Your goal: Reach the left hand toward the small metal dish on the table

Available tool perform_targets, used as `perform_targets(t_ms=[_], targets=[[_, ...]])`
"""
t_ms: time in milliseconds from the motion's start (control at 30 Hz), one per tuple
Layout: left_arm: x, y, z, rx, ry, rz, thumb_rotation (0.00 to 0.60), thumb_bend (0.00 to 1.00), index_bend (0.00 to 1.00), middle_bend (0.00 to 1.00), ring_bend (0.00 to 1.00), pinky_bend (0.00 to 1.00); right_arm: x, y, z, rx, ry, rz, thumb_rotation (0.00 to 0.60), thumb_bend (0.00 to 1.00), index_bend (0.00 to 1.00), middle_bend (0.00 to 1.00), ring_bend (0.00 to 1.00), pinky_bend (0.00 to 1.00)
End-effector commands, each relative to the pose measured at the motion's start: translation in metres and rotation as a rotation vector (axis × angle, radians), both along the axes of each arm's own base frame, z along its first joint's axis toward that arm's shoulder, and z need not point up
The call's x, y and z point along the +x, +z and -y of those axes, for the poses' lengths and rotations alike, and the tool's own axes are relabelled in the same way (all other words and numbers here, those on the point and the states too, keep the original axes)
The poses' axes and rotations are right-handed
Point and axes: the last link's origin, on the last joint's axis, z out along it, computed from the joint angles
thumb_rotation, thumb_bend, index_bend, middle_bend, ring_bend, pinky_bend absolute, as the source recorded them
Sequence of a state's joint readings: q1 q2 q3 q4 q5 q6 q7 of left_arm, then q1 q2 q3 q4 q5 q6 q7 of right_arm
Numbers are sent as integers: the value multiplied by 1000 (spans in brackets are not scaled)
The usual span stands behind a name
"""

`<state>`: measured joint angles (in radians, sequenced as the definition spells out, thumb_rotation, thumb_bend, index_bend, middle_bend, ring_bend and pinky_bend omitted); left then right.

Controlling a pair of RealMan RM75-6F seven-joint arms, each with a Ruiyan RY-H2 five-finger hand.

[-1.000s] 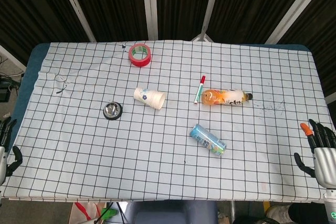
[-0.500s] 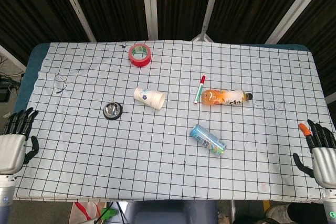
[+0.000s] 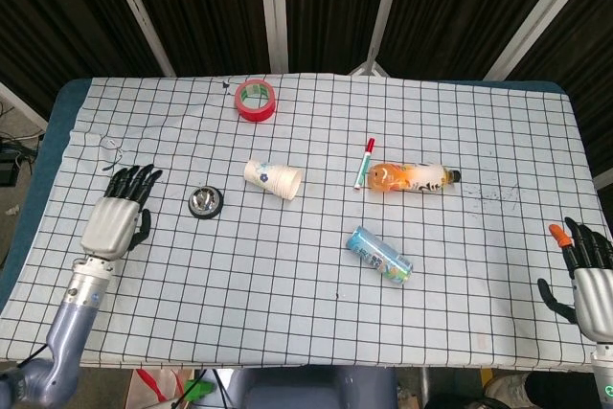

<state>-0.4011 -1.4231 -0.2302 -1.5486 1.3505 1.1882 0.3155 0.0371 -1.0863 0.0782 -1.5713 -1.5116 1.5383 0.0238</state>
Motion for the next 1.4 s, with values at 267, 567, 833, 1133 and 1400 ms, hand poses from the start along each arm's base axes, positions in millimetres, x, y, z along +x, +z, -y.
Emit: perform_targets(t_ms=[267,567,833,1133,1400], targets=[[14,-58,-33,-82,18,-72,600,955,2,20,0,0,-1,2,1,3,2,8,600,389,135,5,34,95],[23,-97,-50,-123,6,-123,600,956,2,20,0,0,-3,4,1,0,-1,15,600,390,135,5,35,95],[21,-124,-54,-168,22,-181,600,956,2,20,0,0,-3,4,2,4,0,18,600,388,136,5,34,95],[20,-130,-53,-175,28,-204,600,956,1,12,0,0,-3,7,1,-2,5,22,600,390,136,5,34,95],[52,-75,-41,-28,-84,-97,600,956,1,12,0,0,-2,6,0,0,12,23,600,389,135,5,35,95]])
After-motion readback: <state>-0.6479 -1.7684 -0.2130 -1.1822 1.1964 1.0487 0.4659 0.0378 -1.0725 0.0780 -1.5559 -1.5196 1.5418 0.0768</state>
